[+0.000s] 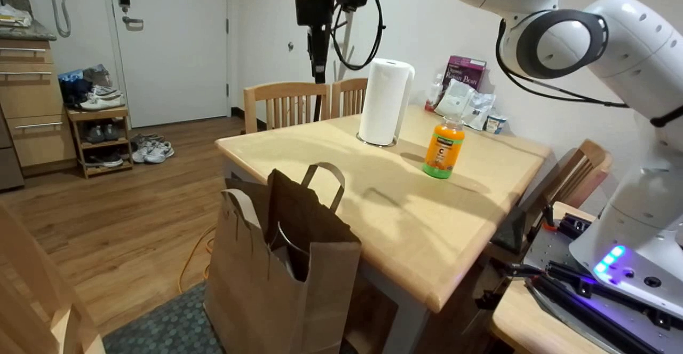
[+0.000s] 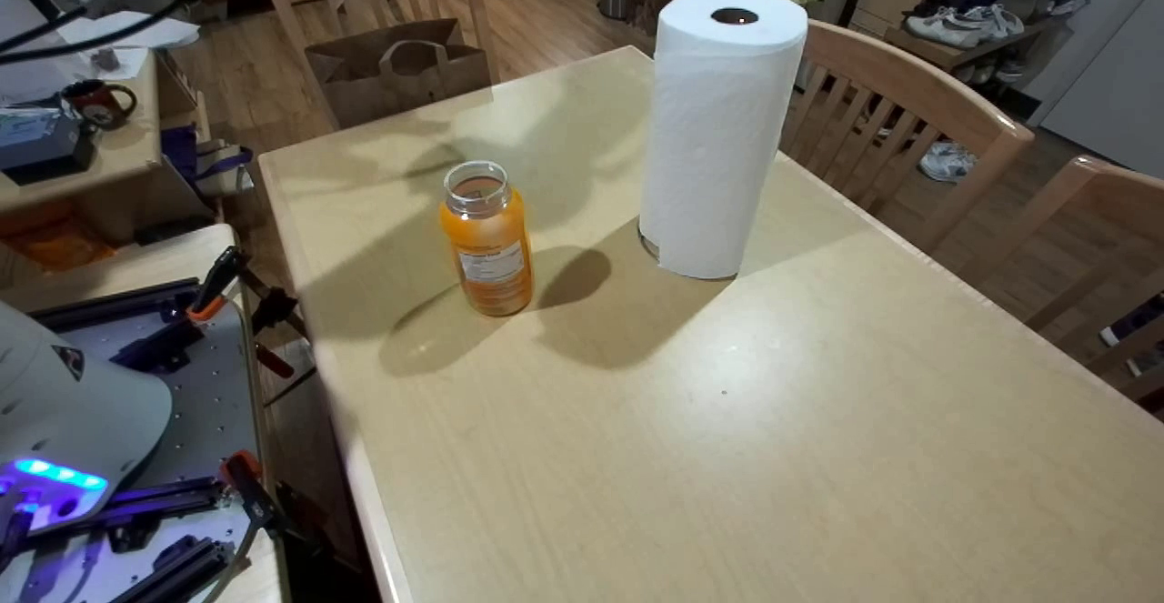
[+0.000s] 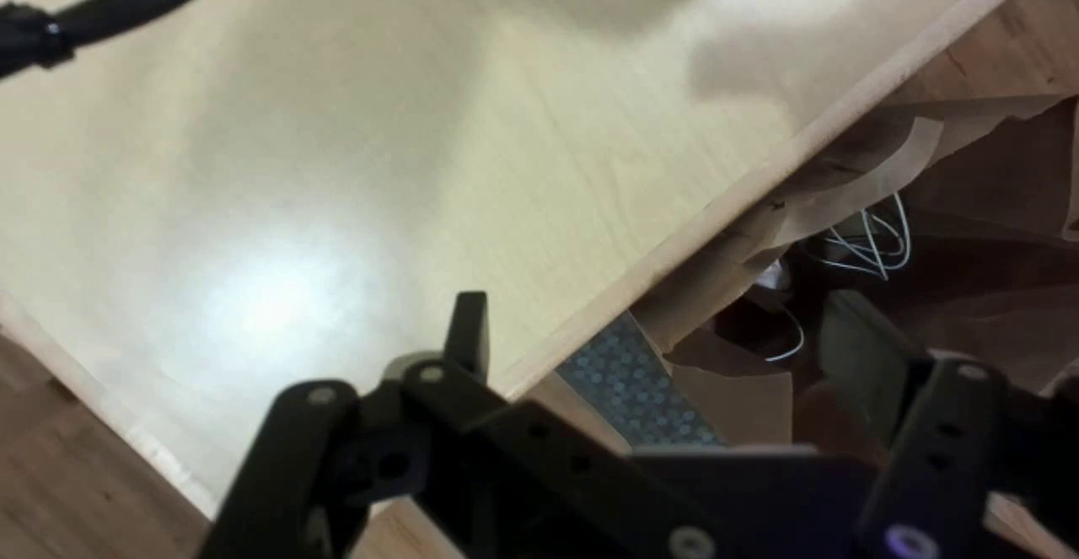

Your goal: Put the cable in the paper bag

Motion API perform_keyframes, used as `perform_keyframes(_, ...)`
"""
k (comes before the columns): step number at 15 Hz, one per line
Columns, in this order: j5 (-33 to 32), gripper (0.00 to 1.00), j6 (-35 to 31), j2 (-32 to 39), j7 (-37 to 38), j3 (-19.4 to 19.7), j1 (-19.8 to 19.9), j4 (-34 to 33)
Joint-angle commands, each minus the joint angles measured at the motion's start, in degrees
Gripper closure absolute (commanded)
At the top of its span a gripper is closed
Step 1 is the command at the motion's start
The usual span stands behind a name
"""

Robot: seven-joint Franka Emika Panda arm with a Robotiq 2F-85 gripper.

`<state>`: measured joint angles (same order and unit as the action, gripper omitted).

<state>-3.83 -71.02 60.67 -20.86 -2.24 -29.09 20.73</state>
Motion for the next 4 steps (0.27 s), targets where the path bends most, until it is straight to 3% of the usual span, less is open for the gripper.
perform_keyframes(1,4.0,0.00,2.9,-0.7,7.1,-3.2,4.4,2.0)
perform_keyframes(2,1.2,0.00,1.2,-0.8,3.2,-1.8,2.7,1.6)
perform_keyframes(4,2.4,0.00,3.2,1.8,4.5,-2.6,4.2,-2.2)
